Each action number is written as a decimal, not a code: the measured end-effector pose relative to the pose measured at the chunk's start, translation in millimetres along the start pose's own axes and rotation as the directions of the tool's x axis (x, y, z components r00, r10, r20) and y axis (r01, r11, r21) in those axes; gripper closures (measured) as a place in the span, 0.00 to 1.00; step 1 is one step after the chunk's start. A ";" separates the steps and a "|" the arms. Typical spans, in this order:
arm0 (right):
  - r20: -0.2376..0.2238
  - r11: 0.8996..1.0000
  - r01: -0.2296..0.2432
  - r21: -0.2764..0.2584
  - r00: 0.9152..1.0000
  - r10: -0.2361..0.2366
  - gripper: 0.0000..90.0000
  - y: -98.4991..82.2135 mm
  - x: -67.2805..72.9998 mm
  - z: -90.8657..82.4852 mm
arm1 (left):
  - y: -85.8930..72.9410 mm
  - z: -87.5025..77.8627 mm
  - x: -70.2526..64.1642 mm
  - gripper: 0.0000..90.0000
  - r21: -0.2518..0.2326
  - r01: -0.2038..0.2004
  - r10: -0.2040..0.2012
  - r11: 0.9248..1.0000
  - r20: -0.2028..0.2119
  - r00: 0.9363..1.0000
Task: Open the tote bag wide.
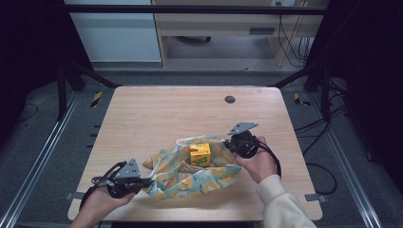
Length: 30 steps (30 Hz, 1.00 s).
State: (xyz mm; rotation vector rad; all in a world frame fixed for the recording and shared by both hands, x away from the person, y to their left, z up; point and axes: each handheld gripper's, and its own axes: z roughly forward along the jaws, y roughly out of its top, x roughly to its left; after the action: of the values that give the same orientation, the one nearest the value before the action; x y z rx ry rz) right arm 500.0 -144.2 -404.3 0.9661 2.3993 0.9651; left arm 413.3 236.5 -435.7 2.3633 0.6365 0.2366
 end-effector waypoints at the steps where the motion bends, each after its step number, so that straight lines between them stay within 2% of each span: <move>1: 0.003 1.000 0.001 -0.003 1.000 -0.001 1.00 0.5 -1.1 -1.3 | 0.8 -0.3 0.2 0.99 0.012 -0.006 0.006 1.000 0.002 1.000; 6: 0.014 0.999 0.009 -0.037 1.000 -0.008 1.00 2.9 -2.7 -6.5 | 7.1 -2.6 -1.2 0.99 0.064 -0.041 0.041 0.997 0.001 0.999; 12: 0.032 0.997 0.000 -0.072 0.999 0.003 1.00 5.6 -7.6 -13.1 | 8.8 -0.7 -3.7 0.99 0.068 -0.050 0.050 0.996 0.013 0.999; 20: 0.043 1.000 -0.007 -0.016 0.999 0.008 1.00 -0.2 -11.9 0.5 | 2.2 17.6 -3.8 0.99 0.106 -0.040 0.039 0.994 0.012 0.999; 26: 0.048 0.999 -0.038 0.020 0.998 0.037 1.00 -11.0 -19.6 14.1 | -0.3 22.8 -5.3 0.99 0.120 -0.048 0.046 0.992 0.020 0.999; 30: 0.048 0.998 -0.041 0.051 0.998 0.039 1.00 -19.7 -22.4 21.6 | -1.4 25.0 -6.3 0.99 0.127 -0.047 0.044 0.991 0.026 0.999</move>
State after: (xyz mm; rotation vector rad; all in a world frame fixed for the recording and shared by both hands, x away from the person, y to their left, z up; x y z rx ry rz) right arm 518.6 -160.8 -431.5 1.0477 2.3849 0.8885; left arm 415.5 220.2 -455.6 2.5015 0.6034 0.1929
